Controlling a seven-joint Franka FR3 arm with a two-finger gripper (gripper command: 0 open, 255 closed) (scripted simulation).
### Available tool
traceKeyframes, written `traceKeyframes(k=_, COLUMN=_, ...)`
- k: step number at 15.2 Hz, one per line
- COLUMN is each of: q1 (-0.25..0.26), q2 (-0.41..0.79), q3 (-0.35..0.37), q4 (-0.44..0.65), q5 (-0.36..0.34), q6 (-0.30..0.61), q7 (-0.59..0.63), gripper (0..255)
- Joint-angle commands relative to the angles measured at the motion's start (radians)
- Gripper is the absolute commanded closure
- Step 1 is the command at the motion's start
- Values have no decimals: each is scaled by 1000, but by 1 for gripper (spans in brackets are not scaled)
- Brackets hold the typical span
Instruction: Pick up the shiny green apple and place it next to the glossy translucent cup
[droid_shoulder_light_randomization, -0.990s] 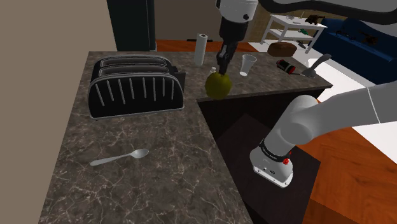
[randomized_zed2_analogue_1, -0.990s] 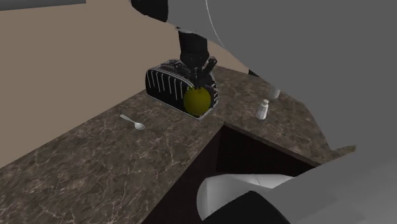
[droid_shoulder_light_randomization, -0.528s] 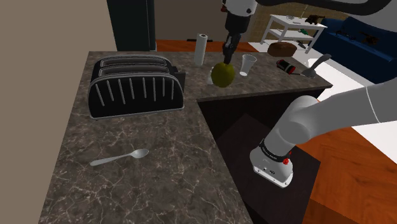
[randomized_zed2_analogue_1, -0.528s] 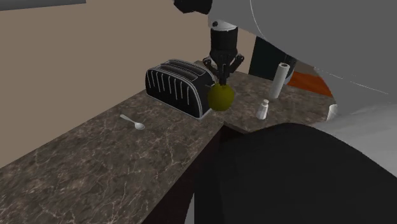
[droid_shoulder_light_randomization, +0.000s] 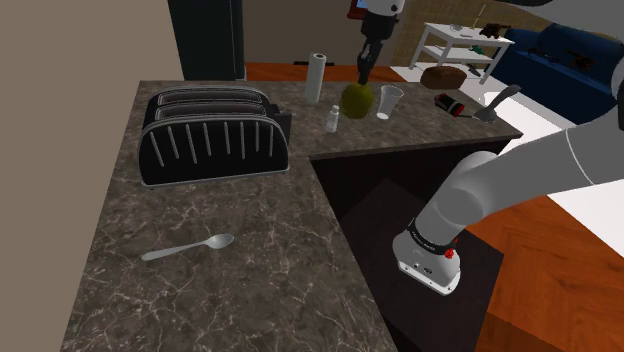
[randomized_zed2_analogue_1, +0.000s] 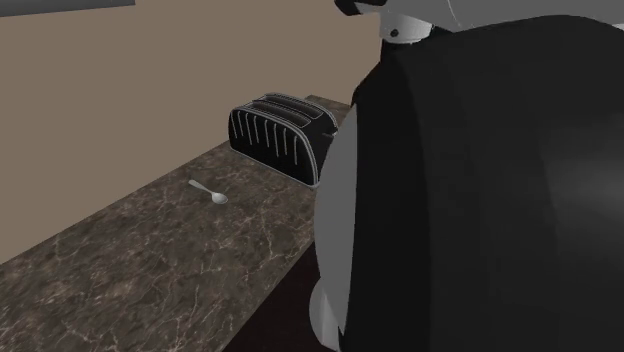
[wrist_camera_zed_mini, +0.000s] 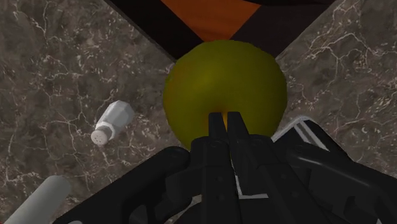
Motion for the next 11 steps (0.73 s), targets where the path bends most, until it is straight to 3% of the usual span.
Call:
traceKeyframes(k=1, q1=-16, q2=31, q3=-37, q4=24, q5=-20, q6=10, q7=-48, gripper=255)
traceKeyframes(k=11, q1=-81, q2=257, q3=-199, q4=224, q5=-61, q6=57, q7=-262, gripper=255)
